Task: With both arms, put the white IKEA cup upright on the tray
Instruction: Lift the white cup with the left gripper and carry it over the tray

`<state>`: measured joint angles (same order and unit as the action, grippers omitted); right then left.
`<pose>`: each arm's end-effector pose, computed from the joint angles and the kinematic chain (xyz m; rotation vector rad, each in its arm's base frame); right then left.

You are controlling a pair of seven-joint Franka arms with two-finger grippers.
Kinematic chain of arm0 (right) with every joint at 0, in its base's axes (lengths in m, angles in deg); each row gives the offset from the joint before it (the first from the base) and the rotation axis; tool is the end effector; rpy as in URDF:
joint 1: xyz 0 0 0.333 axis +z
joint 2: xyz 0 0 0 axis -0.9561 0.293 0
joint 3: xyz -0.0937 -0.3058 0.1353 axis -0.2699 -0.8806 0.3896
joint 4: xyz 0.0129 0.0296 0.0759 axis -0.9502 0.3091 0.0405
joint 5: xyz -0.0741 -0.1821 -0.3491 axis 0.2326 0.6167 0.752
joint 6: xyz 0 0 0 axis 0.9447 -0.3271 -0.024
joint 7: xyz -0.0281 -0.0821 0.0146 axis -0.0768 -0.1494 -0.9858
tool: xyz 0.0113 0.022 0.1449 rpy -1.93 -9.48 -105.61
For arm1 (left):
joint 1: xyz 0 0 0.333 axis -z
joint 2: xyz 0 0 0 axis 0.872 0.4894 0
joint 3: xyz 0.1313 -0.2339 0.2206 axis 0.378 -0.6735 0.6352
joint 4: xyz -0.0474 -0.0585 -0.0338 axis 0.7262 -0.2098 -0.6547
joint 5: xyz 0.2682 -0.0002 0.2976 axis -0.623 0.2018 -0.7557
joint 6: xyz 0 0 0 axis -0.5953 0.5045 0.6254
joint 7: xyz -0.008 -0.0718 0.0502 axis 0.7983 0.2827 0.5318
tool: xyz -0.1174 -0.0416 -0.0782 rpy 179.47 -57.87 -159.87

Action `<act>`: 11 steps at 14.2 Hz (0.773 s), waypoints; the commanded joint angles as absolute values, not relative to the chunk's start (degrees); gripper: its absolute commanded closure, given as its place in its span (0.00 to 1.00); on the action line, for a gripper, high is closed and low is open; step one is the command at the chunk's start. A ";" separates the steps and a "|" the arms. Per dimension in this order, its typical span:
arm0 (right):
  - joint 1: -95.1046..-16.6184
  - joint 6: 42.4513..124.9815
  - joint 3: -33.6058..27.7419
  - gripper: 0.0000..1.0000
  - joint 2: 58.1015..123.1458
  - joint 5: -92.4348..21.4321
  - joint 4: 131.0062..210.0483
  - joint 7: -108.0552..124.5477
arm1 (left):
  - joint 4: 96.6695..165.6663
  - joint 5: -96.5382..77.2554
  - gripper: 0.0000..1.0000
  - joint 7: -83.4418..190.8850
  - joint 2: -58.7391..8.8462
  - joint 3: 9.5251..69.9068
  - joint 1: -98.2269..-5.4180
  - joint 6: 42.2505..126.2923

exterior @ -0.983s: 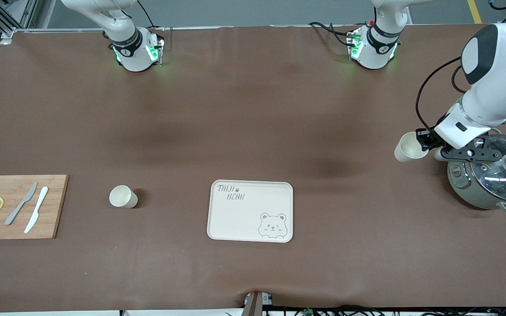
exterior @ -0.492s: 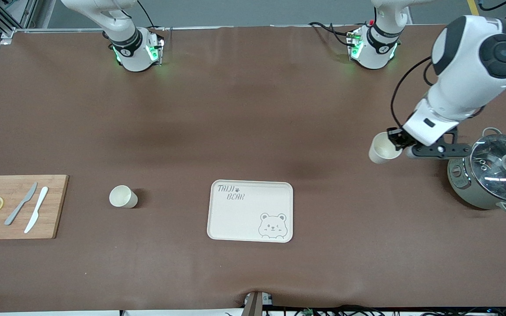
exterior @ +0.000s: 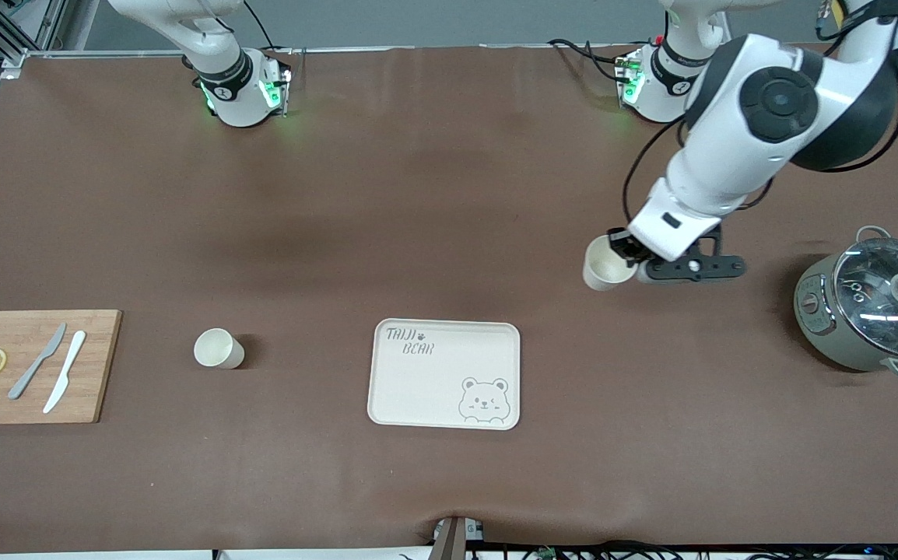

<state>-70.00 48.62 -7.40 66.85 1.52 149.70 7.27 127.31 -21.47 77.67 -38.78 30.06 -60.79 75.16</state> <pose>0.5371 -0.0661 0.7017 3.1348 -0.0799 0.0692 0.5743 -0.2737 0.4844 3.0843 0.0633 0.0039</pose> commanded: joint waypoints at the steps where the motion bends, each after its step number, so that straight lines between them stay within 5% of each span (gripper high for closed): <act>1: -69.71 48.87 -7.41 0.00 66.90 1.87 149.55 6.82 | 118.15 -24.60 1.00 83.72 -31.87 30.00 -55.79 69.96; 11: -69.01 49.66 -7.42 0.00 67.34 1.87 149.55 7.08 | 104.86 -27.16 1.00 89.81 -18.59 34.03 -45.86 68.71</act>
